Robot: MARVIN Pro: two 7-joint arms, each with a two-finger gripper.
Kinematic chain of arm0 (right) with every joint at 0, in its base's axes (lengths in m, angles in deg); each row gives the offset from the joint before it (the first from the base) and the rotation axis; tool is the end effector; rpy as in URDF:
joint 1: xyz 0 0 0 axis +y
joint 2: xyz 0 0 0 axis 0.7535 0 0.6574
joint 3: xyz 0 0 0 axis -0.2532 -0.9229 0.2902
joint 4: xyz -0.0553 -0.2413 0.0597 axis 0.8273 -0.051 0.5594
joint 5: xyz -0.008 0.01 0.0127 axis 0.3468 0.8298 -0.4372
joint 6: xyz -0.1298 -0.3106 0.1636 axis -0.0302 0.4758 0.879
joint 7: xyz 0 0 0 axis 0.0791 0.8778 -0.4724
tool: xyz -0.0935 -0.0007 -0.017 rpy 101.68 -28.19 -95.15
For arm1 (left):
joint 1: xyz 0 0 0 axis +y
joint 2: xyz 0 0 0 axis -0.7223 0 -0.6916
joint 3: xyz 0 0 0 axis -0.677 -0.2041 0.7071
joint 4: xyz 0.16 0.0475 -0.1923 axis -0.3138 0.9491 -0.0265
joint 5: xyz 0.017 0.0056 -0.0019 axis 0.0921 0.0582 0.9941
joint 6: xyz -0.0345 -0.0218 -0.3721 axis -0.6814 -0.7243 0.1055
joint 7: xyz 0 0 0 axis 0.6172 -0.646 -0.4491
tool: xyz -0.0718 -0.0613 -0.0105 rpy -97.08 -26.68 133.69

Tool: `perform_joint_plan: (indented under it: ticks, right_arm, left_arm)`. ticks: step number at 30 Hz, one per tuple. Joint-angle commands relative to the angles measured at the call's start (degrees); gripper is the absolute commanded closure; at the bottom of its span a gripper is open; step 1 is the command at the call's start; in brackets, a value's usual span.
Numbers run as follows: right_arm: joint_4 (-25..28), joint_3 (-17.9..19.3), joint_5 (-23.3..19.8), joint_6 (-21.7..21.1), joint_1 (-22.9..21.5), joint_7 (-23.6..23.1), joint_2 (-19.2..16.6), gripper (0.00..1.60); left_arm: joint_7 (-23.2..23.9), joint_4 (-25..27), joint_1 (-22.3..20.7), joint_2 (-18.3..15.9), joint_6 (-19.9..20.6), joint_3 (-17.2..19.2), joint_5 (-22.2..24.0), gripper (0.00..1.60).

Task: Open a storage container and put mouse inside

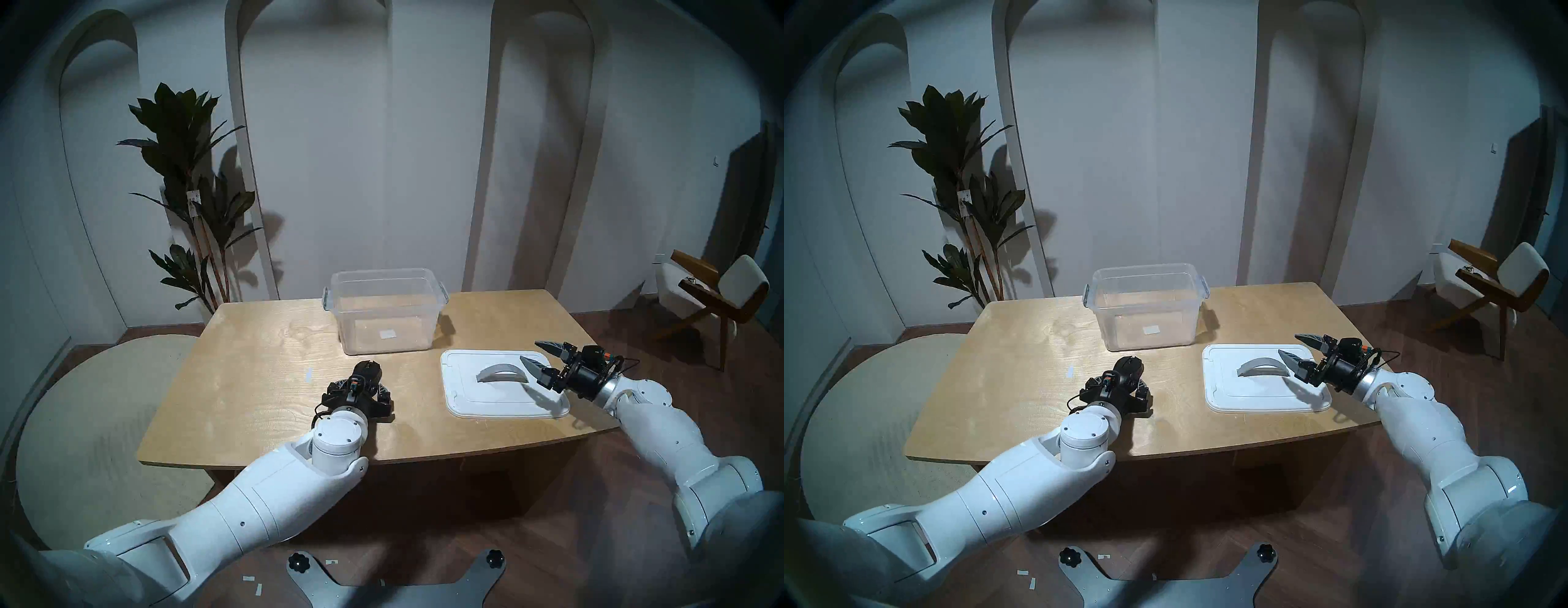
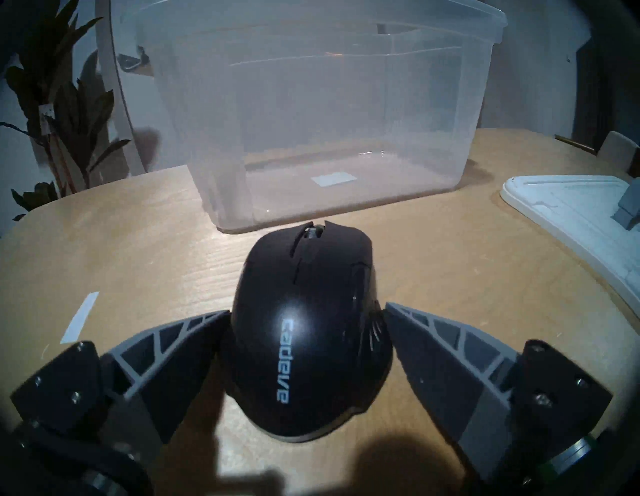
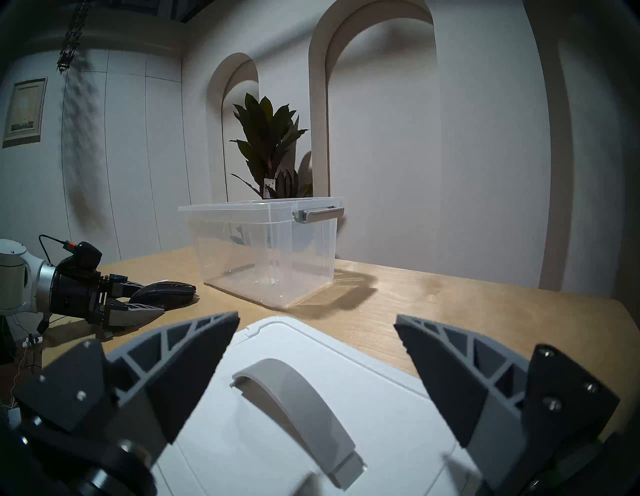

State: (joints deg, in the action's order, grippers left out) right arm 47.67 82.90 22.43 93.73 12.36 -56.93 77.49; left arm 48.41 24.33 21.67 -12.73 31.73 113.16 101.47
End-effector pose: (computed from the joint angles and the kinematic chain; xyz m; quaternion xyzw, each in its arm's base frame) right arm 0.4991 -0.2146 -0.3319 -0.6702 -0.2464 -0.6461 0.2696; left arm 0.4691 -0.1336 -0.3752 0.8285 -0.1068 0.5495 0.0155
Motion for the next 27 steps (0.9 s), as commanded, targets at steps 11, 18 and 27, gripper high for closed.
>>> perform_joint_plan:
  ticks: [11,18,27]
  right_arm:
    - [-0.6,0.3,-0.1,0.6,-1.6,-0.3,0.2,0.00]
    - [-0.6,0.3,-0.1,0.7,-1.7,-0.5,0.2,0.00]
    - [-0.7,0.3,-0.1,0.6,-1.6,-0.7,0.2,0.00]
  left_arm:
    - [8.6,-9.8,-2.6,-1.4,-3.8,-1.2,1.6,1.60]
    - [5.1,0.0,1.3,-7.3,-3.3,-0.6,0.7,1.60]
    - [0.0,9.5,6.2,-13.0,-4.6,1.2,-2.0,1.60]
